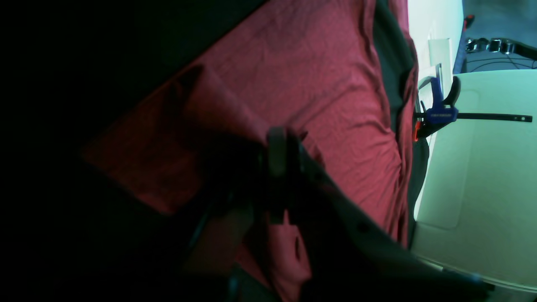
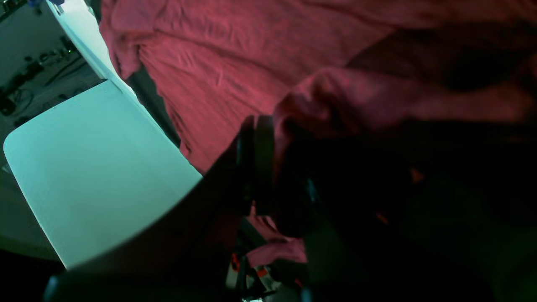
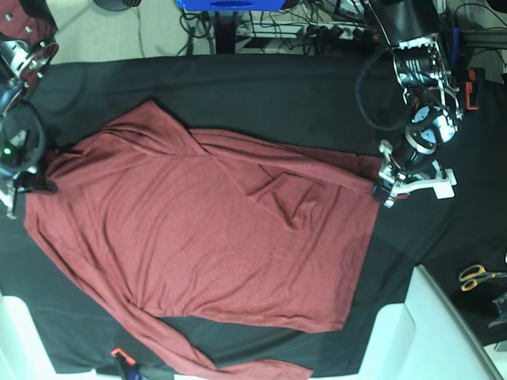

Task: Fold the T-shirt properly
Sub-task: 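Fold the shirt side inward with the left gripper and release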

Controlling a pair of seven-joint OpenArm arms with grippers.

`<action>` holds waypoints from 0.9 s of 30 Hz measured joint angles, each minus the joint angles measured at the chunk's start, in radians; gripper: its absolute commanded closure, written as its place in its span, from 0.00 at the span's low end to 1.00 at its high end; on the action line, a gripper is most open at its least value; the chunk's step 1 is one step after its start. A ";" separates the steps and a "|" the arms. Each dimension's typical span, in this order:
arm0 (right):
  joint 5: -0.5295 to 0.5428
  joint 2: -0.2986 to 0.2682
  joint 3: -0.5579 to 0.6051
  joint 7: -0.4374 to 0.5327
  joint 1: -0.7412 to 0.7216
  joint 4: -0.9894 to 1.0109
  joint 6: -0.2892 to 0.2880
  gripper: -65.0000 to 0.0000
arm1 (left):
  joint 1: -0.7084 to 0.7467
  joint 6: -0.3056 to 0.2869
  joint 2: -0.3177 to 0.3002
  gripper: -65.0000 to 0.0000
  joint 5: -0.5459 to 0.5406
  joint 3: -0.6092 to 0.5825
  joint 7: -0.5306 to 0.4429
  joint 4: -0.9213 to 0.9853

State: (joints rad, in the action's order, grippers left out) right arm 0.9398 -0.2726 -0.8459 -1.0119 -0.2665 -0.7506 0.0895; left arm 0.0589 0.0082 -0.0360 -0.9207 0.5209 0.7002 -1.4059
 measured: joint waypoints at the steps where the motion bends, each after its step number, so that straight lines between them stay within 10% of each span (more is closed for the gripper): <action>1: -0.001 -0.004 0.003 0.017 -0.005 0.020 0.000 0.99 | -0.008 0.000 0.000 1.00 0.000 0.002 0.000 0.008; 27: -0.001 -0.046 0.004 0.108 -0.054 0.085 0.001 0.99 | -0.124 0.000 0.000 1.00 0.053 0.009 -0.003 0.103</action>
State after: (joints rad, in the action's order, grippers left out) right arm 0.9386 -0.3187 -0.8421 -0.9035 -0.3206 -0.6651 0.0902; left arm -0.0654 0.0086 -0.0360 -0.8673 0.5297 0.6968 -1.3033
